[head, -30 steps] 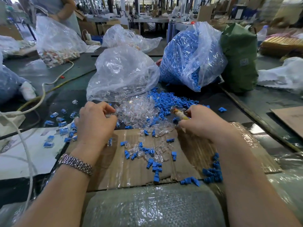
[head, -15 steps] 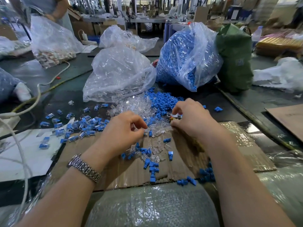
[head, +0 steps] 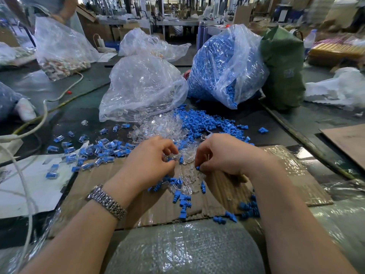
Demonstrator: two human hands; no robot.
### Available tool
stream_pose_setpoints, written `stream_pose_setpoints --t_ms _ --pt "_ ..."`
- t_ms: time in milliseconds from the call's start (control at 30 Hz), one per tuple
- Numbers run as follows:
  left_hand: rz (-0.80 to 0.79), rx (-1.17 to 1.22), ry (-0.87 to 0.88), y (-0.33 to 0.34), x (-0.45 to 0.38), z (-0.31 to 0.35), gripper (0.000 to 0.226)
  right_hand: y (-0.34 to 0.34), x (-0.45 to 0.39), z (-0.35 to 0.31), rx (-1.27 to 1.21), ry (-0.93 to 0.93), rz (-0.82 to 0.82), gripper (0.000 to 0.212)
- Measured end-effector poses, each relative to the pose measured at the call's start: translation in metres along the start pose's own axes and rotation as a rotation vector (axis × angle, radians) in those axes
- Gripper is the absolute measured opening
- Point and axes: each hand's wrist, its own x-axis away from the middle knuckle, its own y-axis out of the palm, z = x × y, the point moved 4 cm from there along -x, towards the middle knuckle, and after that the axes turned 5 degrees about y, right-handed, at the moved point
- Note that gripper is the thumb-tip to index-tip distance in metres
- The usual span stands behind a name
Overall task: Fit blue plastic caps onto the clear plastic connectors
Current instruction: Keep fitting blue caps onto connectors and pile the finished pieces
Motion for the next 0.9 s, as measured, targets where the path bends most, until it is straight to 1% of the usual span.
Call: stream_pose_setpoints --t_ms 67,167,300,400,467,567,667,733,800,900 --pt "0.001 0.005 0.006 0.000 0.000 0.002 0.013 0.000 -0.001 0.000 0.008 -0.003 0.012 0.015" --pt "0.029 0.061 0.000 -0.002 0.001 0.002 0.014 -0.004 -0.002 0.003 -0.014 0.014 0.048 0.008" --pt "0.008 0.145 -0.037 -0.002 0.001 0.001 0.016 -0.006 -0.001 0.004 -0.058 0.022 0.080 0.013" --pt "0.050 0.257 -0.045 -0.006 0.001 0.003 0.013 -0.010 0.001 0.004 -0.115 0.011 0.149 0.010" --pt "0.088 0.383 -0.047 -0.011 0.002 0.003 0.013 -0.014 0.002 0.003 -0.193 -0.001 0.208 0.004" --pt "0.095 0.618 -0.098 -0.015 0.002 0.003 0.014 -0.020 0.004 0.001 -0.335 -0.058 0.295 0.005" --pt "0.066 0.948 -0.183 -0.013 0.002 0.002 0.015 -0.026 0.008 -0.001 -0.489 -0.115 0.371 0.006" --pt "0.043 1.138 -0.207 -0.014 0.003 0.003 0.020 -0.027 0.009 -0.004 -0.552 -0.155 0.397 0.004" --pt "0.037 1.306 -0.214 -0.015 0.003 0.004 0.032 -0.029 0.010 -0.007 -0.621 -0.200 0.410 0.005" --pt "0.042 1.457 -0.230 -0.016 0.004 0.005 0.035 -0.031 0.012 -0.010 -0.683 -0.243 0.427 0.006"
